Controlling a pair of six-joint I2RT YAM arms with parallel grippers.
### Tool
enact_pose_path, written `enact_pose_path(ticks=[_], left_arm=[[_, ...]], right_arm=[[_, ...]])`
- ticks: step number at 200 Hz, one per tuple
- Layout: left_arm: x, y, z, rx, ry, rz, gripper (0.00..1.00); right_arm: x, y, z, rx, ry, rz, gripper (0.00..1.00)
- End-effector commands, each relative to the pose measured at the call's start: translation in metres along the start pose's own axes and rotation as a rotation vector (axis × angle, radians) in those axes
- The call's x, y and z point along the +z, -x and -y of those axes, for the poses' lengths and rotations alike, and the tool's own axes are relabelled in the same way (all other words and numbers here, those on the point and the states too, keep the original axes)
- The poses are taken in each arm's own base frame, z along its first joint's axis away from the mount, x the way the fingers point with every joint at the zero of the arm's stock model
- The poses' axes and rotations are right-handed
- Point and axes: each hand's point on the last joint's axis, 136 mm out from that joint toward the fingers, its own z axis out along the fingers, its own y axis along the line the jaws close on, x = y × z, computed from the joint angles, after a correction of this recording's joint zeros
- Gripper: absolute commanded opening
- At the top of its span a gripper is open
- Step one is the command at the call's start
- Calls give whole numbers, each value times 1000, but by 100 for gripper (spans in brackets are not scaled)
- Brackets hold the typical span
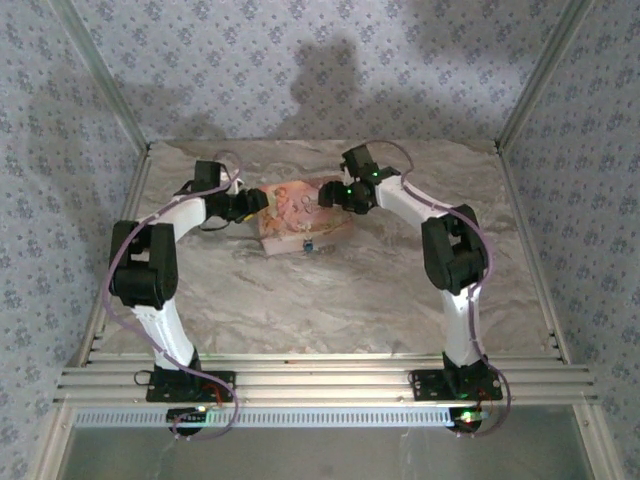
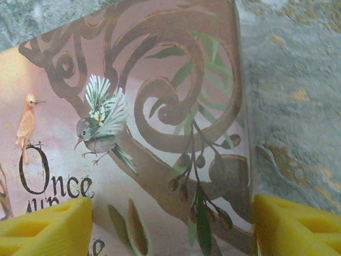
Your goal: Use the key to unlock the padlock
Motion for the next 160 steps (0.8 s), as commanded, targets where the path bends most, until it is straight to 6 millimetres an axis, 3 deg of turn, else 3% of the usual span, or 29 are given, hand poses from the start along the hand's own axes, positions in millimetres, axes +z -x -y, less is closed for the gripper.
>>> enact_pose_path(ticks=[1,33,78,109,135,160], left_arm=[[19,-4,26,20,-64,-45,54],[28,1,42,47,-69,-56,54],[10,12,26,78,79,-38,59],[-24,31,0,57,201,22,63],[-61,54,-39,-10,361,104,63],[-82,71,-79,-81,494,129,63]], right_arm=[[10,-52,23,102,-80,-151,78],[6,-54,25,108,-88,-154,80],[-9,-47,25,102,-109,-157,86],[-27,-32,22,100,-113,-116,88],[-42,-21,16,91,-105,-78,90],[-54,-12,9,79,-98,-41,91]])
